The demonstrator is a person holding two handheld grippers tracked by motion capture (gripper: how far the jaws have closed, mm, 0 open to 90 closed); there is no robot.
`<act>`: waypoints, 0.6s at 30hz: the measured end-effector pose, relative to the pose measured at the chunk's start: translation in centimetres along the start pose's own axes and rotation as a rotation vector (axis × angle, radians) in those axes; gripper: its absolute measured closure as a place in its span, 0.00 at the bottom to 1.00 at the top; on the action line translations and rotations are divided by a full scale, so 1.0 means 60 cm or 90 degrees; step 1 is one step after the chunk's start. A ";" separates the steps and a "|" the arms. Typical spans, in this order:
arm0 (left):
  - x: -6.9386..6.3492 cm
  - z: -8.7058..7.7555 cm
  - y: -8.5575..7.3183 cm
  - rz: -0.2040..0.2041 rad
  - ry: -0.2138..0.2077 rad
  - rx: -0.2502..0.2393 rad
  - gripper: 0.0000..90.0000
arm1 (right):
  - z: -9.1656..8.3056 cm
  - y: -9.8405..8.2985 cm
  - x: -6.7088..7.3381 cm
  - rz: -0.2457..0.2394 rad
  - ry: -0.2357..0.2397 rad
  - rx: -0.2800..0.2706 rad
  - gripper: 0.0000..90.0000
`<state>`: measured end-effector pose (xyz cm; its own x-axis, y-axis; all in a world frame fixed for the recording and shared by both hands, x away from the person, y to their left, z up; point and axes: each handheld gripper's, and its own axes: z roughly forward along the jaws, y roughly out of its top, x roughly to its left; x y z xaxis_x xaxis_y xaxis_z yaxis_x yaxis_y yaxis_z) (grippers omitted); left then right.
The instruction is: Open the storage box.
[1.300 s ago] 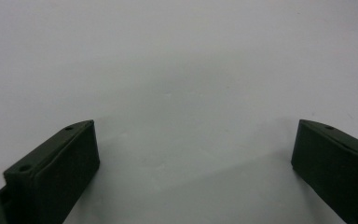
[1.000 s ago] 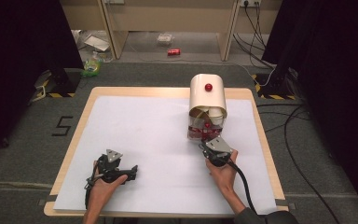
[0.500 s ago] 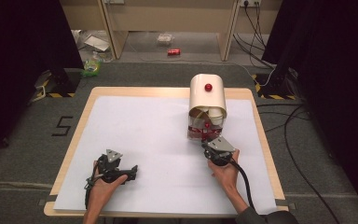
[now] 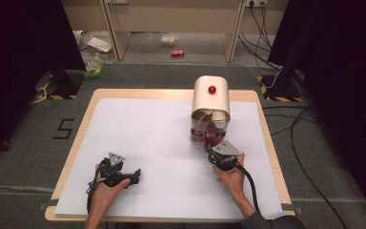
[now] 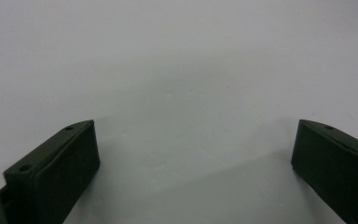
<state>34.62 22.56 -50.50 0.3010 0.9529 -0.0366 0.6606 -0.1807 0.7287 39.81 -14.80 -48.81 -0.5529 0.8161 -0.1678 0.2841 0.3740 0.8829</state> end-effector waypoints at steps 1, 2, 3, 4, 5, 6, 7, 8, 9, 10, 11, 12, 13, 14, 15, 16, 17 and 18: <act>0.000 0.000 0.000 0.000 0.000 0.000 0.00 | 0.000 0.000 0.000 0.000 0.000 0.000 0.82; 0.000 0.000 0.000 0.000 0.001 0.000 0.00 | -0.001 -0.001 0.000 0.004 0.002 -0.001 0.82; 0.000 0.000 0.000 0.000 0.001 0.000 0.00 | -0.001 -0.001 0.000 0.004 0.002 -0.001 0.82; 0.000 0.000 0.000 0.000 0.000 0.000 0.00 | -0.004 -0.001 0.001 0.003 0.003 0.000 0.83; 0.000 0.000 0.000 0.000 0.001 0.000 0.00 | -0.006 -0.002 0.001 0.004 0.003 0.000 0.85; 0.000 0.000 0.000 0.000 0.001 0.000 0.00 | -0.010 -0.004 0.001 0.007 0.008 0.001 0.91; 0.000 0.000 0.000 0.000 0.001 0.000 0.00 | -0.010 -0.004 0.001 0.007 0.008 0.001 0.91; 0.000 0.000 0.000 0.000 0.001 0.000 0.00 | -0.014 -0.006 0.000 0.004 0.013 -0.002 0.97; 0.000 0.000 0.000 0.000 0.000 0.000 0.00 | -0.017 -0.007 0.004 -0.001 0.029 0.004 0.94; 0.000 0.000 0.000 -0.001 0.000 -0.001 0.00 | -0.018 -0.005 0.007 -0.011 0.016 0.004 0.90; 0.000 0.000 0.000 -0.001 0.000 0.000 0.00 | -0.021 0.000 0.009 -0.021 0.005 -0.001 0.86; 0.000 0.000 0.000 -0.001 0.000 0.000 0.00 | -0.024 0.005 0.009 -0.029 0.000 -0.007 0.85; 0.000 0.000 0.000 -0.001 0.000 0.000 0.00 | -0.026 0.009 0.009 -0.037 -0.004 -0.012 0.84; 0.000 0.000 0.000 0.000 0.000 0.000 0.00 | -0.030 0.013 0.008 -0.042 -0.006 -0.018 0.83; 0.000 0.000 0.000 0.000 0.000 0.000 0.00 | -0.030 0.013 0.008 -0.042 -0.006 -0.018 0.83; 0.000 0.000 0.000 0.000 0.000 0.000 0.00 | -0.033 0.019 0.004 -0.041 0.000 -0.029 0.80; 0.000 0.000 0.000 0.000 0.000 0.000 0.00 | -0.034 0.020 0.004 -0.039 0.004 -0.029 0.79; 0.000 0.000 0.000 0.000 0.000 0.000 0.00 | -0.033 0.022 0.003 -0.045 0.009 -0.032 0.77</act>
<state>34.62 22.55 -50.50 0.3004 0.9531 -0.0365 0.6604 -0.1802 0.7290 38.53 -15.03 -46.79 -0.5812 0.7821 -0.2247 0.2048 0.4078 0.8898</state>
